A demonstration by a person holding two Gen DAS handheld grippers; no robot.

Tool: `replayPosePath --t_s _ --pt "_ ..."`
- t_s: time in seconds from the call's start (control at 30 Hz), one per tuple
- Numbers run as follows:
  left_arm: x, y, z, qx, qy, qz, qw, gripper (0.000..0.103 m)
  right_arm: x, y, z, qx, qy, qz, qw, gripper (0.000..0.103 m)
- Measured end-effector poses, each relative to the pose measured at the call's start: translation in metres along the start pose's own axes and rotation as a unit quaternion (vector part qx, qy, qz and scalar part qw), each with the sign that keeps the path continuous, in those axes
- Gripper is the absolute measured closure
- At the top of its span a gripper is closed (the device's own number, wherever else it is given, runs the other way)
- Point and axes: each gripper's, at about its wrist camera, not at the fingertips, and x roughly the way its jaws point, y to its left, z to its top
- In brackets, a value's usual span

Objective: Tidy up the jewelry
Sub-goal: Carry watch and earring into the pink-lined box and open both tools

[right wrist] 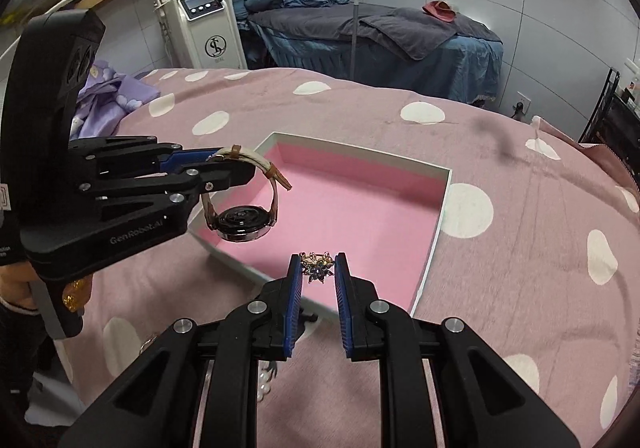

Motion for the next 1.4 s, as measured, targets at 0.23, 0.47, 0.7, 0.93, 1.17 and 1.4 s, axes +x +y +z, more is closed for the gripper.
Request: replayPosePath --t_s 0.23,0.47,0.7,0.93,1.17,1.4 --pt "0.042 0.006 0.014 -0.021 0.018 0.009 0.9996 0.087 0.051 -0.002 0.018 -0.010 0.048 -0.029 0.998 0.087" --pt "0.060 0.010 0.014 -0.032 0.033 0.015 0.9989 0.087 0.076 0.004 0.016 -0.035 0.078 -0.046 0.995 0.087" --pt "0.066 0.009 0.009 -0.031 0.041 0.019 0.9985 0.087 0.083 0.005 0.015 -0.037 0.086 -0.051 0.994 0.087" --pt "0.064 0.009 0.010 -0.019 0.059 0.035 0.9975 0.062 0.076 0.005 0.015 -0.041 0.077 -0.056 0.995 0.074" --pt "0.040 0.009 0.010 -0.001 0.030 0.057 0.9979 0.033 0.054 0.014 0.013 -0.079 0.054 -0.083 0.992 0.051" --pt "0.010 -0.001 0.005 0.038 0.008 0.091 0.9951 0.020 0.024 0.008 0.008 -0.068 0.038 -0.095 0.992 0.029"
